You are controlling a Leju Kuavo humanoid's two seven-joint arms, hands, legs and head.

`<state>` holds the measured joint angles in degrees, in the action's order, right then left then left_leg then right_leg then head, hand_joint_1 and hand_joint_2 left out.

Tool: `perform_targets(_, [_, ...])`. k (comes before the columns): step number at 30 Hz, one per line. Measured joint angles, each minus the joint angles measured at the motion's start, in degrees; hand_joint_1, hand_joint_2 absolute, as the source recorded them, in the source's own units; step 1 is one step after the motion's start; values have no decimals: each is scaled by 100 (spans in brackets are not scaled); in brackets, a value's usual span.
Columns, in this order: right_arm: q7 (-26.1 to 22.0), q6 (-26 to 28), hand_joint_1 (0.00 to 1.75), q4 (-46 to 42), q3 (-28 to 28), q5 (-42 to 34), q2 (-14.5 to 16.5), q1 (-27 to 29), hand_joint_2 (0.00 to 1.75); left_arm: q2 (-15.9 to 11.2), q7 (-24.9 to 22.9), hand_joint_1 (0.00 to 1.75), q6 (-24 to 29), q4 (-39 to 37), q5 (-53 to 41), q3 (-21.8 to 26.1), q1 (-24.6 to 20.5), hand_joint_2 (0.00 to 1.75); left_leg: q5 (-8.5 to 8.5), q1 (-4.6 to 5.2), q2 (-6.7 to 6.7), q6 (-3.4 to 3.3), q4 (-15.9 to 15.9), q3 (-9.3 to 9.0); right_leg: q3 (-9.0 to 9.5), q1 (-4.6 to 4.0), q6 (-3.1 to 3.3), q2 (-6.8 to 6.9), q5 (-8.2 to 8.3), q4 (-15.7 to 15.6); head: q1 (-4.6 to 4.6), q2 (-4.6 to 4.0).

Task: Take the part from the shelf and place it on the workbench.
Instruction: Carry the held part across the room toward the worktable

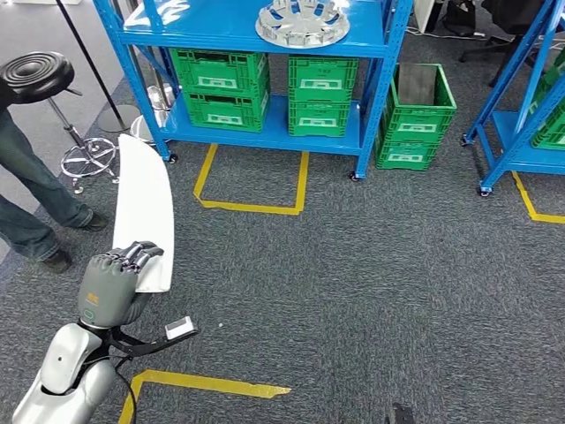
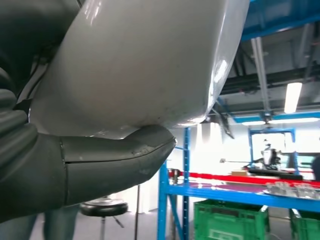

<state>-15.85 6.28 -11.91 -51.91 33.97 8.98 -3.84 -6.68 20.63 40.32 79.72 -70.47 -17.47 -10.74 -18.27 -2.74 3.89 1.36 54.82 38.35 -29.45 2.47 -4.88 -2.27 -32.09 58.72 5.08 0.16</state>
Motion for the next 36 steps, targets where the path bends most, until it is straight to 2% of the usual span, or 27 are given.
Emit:
perform_targets(2, [3, 0, 0, 7, -1, -1, 19, 3, 0, 2, -1, 175, 0, -1, 2, 3, -5, 175, -7, 2, 87, 104, 119, 82, 85, -2, 85, -111, 15, -165, 0, 1])
perform_targets(4, [2, 7, 0, 8, -3, -2, 17, 9, 0, -2, 1, 175, 1, -4, 4, -2, -2, 175, 34, 0, 166, 162, 123, 102, 40, -19, 237, -9, 29, -81, -39, 1])
perform_targets(5, [0, 9, 0, 8, -4, -1, 13, 6, 0, -8, 2, 175, 1, -7, 9, -3, 2, 175, 12, -1, 130, 174, 153, 122, 45, -25, 286, 49, 46, -66, -61, 0])
perform_targets(6, [-3, 8, 0, 7, -4, 1, 13, 3, 0, -14, 3, 175, 0, -9, 14, -4, 5, 175, -89, 5, 38, 176, 282, 180, 47, -35, 334, 110, 70, -59, -85, 0])
perform_targets(8, [-5, 5, 0, 6, -4, 11, 13, 14, 0, -19, -2, 175, 0, -13, 22, -4, -3, 175, -518, 39, -229, 148, 935, 427, 45, -75, 400, 248, 114, -58, -130, -1])
perform_targets(10, [-7, 11, 0, 6, -4, 25, 13, 37, 0, -15, -9, 175, 0, -26, 21, -8, -5, 175, -944, 65, -336, 109, 1779, 704, 11, -129, 424, 400, 131, -54, -145, -1])
perform_targets(11, [-7, 15, 0, 6, -4, 33, 13, 42, 0, -14, -11, 175, 0, -36, 21, -10, 1, 175, -1028, 80, -348, 77, 1995, 739, 1, -153, 429, 478, 132, -53, -145, -1])
perform_targets(12, [-7, 18, 0, 6, -4, 40, 13, 41, 0, -15, -13, 175, 0, -46, 20, -10, 5, 175, -1014, 102, -356, 35, 1987, 668, -3, -175, 431, 553, 130, -52, -146, -1])
perform_targets(13, [-7, 19, 0, 6, -4, 47, 13, 35, 0, -15, -14, 175, 0, -53, 20, -9, 7, 175, -910, 135, -384, -24, 1739, 483, 1, -197, 435, 625, 125, -52, -146, -1])
perform_targets(15, [-8, 19, 0, 7, -4, 60, 19, 22, 0, -16, -15, 175, 1, -58, 20, -8, -5, 175, -701, 247, -607, -182, 962, 4, 17, -240, 433, 759, 101, -53, -142, -1])
perform_targets(16, [-10, 18, 0, 8, -4, 63, 22, 14, 0, -14, -15, 175, 1, -58, 21, -8, -15, 175, -654, 301, -721, -245, 670, -160, 20, -258, 423, 817, 86, -52, -141, -1])
perform_targets(17, [-10, 18, 0, 8, -4, 66, 25, 8, 0, -13, -15, 175, 1, -58, 21, -7, -23, 175, -655, 345, -797, -284, 513, -239, 24, -269, 406, 879, 72, -54, -138, -1])
perform_targets(18, [-10, 18, 0, 9, -4, 67, 28, 3, 0, -15, -15, 175, 1, -58, 22, -5, -26, 175, -676, 371, -800, -298, 477, -247, 28, -276, 384, 942, 64, -62, -139, -1])
perform_targets(19, [-10, 19, 0, 8, -4, 68, 26, -4, 0, -18, -15, 175, 1, -58, 22, -2, -25, 175, -661, 370, -723, -299, 447, -242, 47, -277, 360, 1005, 56, -74, -141, -1])
perform_targets(20, [-9, 19, 0, 7, -4, 69, 26, -9, 0, -21, -15, 175, 1, -58, 23, 2, -22, 175, -643, 358, -655, -303, 411, -251, 55, -271, 332, 989, 29, -71, -137, -1])
perform_targets(22, [-12, 19, 0, 5, -4, 72, 26, -12, 0, -17, -15, 175, 1, -58, 31, 7, -38, 175, -596, 312, -518, -335, 333, -269, -53, -251, 282, 685, -163, 182, -126, -1])
perform_targets(24, [-11, 20, 0, 4, -5, 76, 26, -1, 0, 4, -15, 175, 1, -58, 40, 6, -53, 175, -566, 290, -375, -365, 311, -257, -395, -229, 253, 324, -511, 882, -117, -1])
perform_targets(25, [-8, 21, 0, 4, -6, 77, 26, 9, 0, 13, -15, 175, 1, -60, 42, 4, -49, 175, -560, 290, -297, -372, 313, -246, -585, -228, 243, 263, -642, 1253, -114, -1])
perform_targets(26, [-4, 21, 0, 4, -7, 78, 26, 19, 0, 19, -15, 175, 1, -63, 43, 3, -40, 175, -555, 293, -214, -374, 316, -239, -721, -229, 238, 241, -681, 1491, -114, -1])
perform_targets(27, [-3, 21, 0, 4, -7, 77, 26, 27, 0, 19, -15, 175, 1, -67, 44, 2, -33, 175, -549, 296, -127, -371, 321, -235, -762, -229, 240, 231, -599, 1513, -115, -1])
perform_targets(28, [-2, 22, 0, 4, -7, 77, 26, 30, 0, 19, -15, 175, 0, -70, 45, 1, -30, 175, -542, 299, -38, -364, 327, -233, -684, -230, 250, 206, -403, 1287, -114, -1])
perform_targets(29, [-2, 23, 0, 4, -7, 77, 25, 30, 0, 21, -15, 175, 1, -73, 50, 1, -28, 175, -535, 300, 45, -355, 334, -232, -525, -229, 271, 134, -159, 903, -114, -1])
perform_targets(30, [-2, 25, 0, 4, -9, 77, 18, 26, 0, 26, -15, 175, 1, -74, 62, 1, -31, 175, -528, 303, 118, -341, 346, -223, -355, -223, 303, -22, 25, 498, -117, -1])
perform_targets(31, [-3, 29, 0, 4, -10, 77, 13, 23, 0, 31, -15, 175, 1, -78, 76, 1, -38, 175, -520, 301, 189, -322, 362, -204, -217, -216, 332, -160, 144, 167, -119, -1])
perform_targets(33, [-2, 36, 0, 4, -13, 79, 3, 20, 0, 38, -15, 175, 1, -91, 137, -4, -49, 175, -486, 280, 321, -256, 364, -155, -118, -222, 388, -301, 171, -85, -122, -1])
perform_targets(35, [-1, 39, 0, 3, -14, 84, 5, 16, 0, 27, -22, 175, 1, -109, 219, -15, -48, 175, -442, 261, 411, -173, 344, -118, -66, -224, 442, -155, 221, -146, -120, -1])
perform_targets(36, [-3, 40, 0, 2, -14, 86, 8, 14, 0, 18, -34, 175, 1, -119, 262, -22, -51, 175, -470, 268, 317, -138, 384, -89, -35, -211, 472, -74, 255, -182, -128, -1])
